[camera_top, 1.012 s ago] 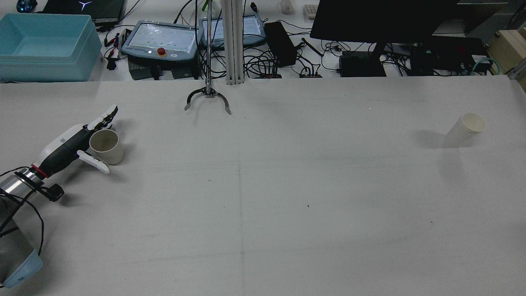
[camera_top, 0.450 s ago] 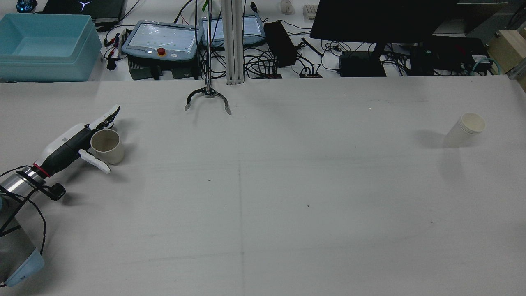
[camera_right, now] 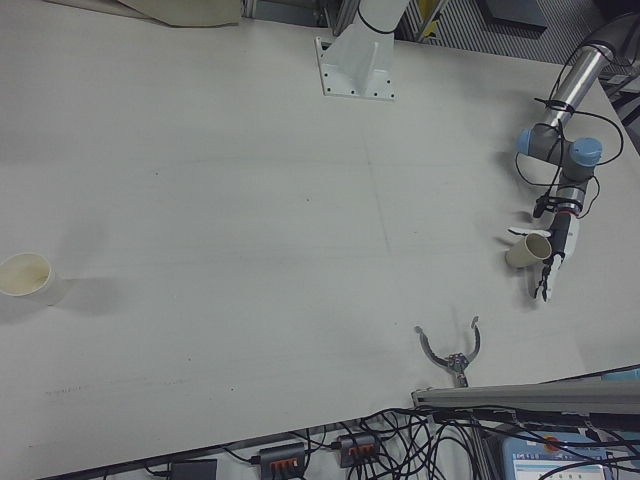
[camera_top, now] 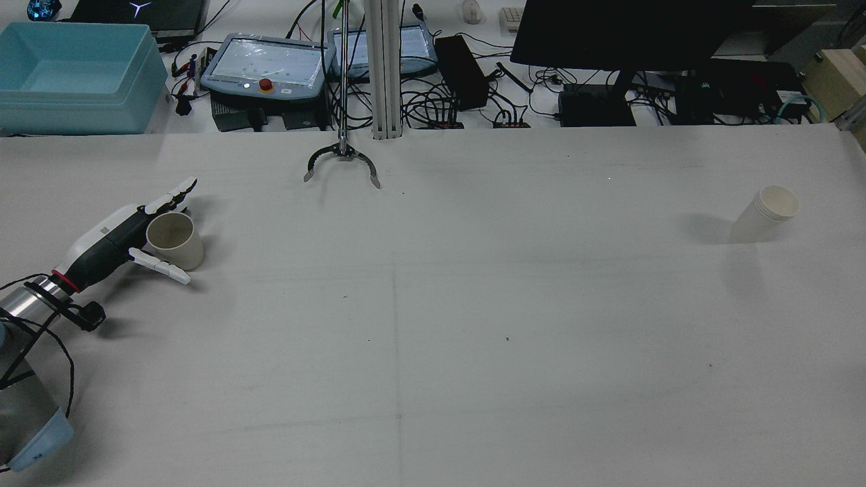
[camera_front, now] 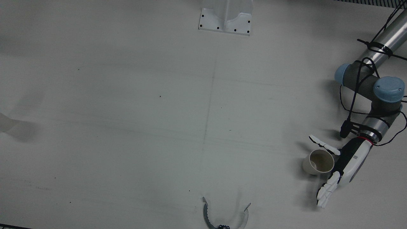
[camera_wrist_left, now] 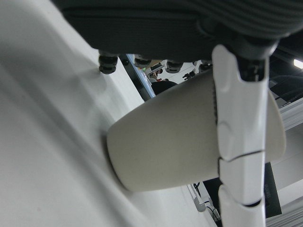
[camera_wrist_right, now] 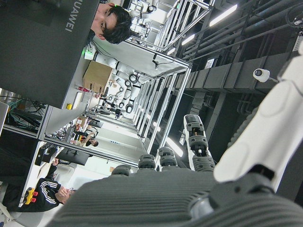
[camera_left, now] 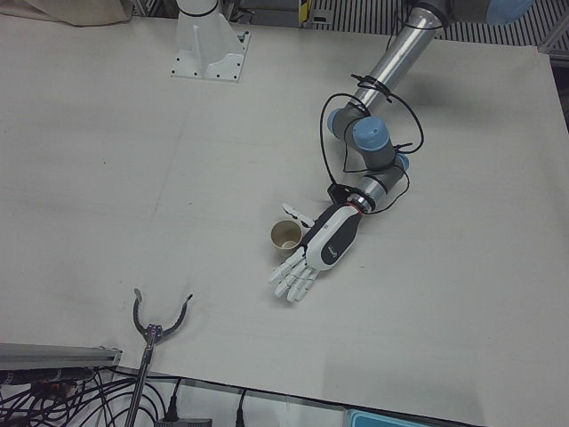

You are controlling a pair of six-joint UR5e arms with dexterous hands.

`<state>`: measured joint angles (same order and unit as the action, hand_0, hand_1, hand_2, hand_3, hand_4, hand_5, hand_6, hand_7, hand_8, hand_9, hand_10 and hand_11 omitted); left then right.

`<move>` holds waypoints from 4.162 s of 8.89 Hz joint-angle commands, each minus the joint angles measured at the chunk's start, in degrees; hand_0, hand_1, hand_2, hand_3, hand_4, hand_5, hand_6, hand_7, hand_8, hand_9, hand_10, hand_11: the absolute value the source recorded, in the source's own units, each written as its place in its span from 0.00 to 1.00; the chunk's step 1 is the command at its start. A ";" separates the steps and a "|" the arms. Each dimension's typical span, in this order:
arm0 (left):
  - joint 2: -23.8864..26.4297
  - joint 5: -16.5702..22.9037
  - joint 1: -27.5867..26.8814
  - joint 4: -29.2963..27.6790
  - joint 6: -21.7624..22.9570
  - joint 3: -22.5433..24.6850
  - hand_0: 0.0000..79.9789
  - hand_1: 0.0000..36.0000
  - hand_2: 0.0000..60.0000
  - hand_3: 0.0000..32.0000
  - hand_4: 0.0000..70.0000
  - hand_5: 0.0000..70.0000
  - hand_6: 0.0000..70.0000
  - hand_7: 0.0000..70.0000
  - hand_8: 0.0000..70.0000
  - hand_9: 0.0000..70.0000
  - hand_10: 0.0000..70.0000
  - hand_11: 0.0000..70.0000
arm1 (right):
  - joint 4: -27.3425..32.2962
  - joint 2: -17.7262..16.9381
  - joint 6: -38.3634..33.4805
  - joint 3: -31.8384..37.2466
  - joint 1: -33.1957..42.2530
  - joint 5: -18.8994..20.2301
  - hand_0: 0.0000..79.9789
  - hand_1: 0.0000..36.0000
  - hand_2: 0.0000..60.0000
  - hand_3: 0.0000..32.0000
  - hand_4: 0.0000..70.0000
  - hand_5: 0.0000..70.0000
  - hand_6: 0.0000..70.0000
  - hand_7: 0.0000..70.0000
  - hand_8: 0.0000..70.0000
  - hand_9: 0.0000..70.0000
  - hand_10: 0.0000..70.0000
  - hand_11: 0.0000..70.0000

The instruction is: Pour water

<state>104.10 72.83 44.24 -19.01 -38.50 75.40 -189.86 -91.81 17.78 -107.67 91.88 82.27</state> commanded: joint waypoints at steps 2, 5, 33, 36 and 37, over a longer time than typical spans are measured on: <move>0.14 0.03 -0.03 1.96 0.79 0.36 0.74 0.59 0.10 0.00 0.35 0.30 0.01 0.07 0.00 0.02 0.06 0.12 | 0.01 0.06 -0.03 0.27 -0.56 0.00 0.56 0.09 0.00 0.00 0.20 0.10 0.09 0.11 0.07 0.03 0.00 0.01; 0.58 0.03 0.06 5.64 1.68 1.49 0.70 0.65 0.30 0.00 0.27 0.87 0.04 0.12 0.00 0.01 0.07 0.14 | 0.01 0.06 -0.03 0.27 -0.56 0.00 0.56 0.09 0.00 0.00 0.20 0.10 0.09 0.11 0.07 0.03 0.01 0.02; -10.83 -5.77 3.31 5.58 9.06 22.33 0.48 1.00 1.00 0.00 0.27 1.00 0.07 0.16 0.00 0.01 0.09 0.16 | 26.45 7.24 -0.12 49.36 -25.15 -21.96 0.51 0.09 0.00 0.00 0.08 0.00 0.00 0.00 0.07 0.05 0.07 0.11; -16.11 -5.68 7.25 2.50 9.06 24.53 0.49 1.00 1.00 0.00 0.27 1.00 0.07 0.16 0.00 0.01 0.09 0.16 | 26.82 8.58 -0.38 47.48 -35.93 -32.56 0.54 0.10 0.00 0.00 0.09 0.00 0.00 0.00 0.09 0.03 0.05 0.09; -18.03 -5.68 7.79 1.27 9.84 24.53 0.49 1.00 1.00 0.00 0.28 1.00 0.07 0.16 0.00 0.01 0.09 0.16 | 26.73 8.58 -0.64 46.77 -40.76 -36.00 0.57 0.13 0.00 0.00 0.10 0.00 0.00 0.00 0.09 0.02 0.04 0.07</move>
<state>89.93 67.07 49.62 -15.21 -29.44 99.24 -163.23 -83.72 17.52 -59.66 60.92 54.34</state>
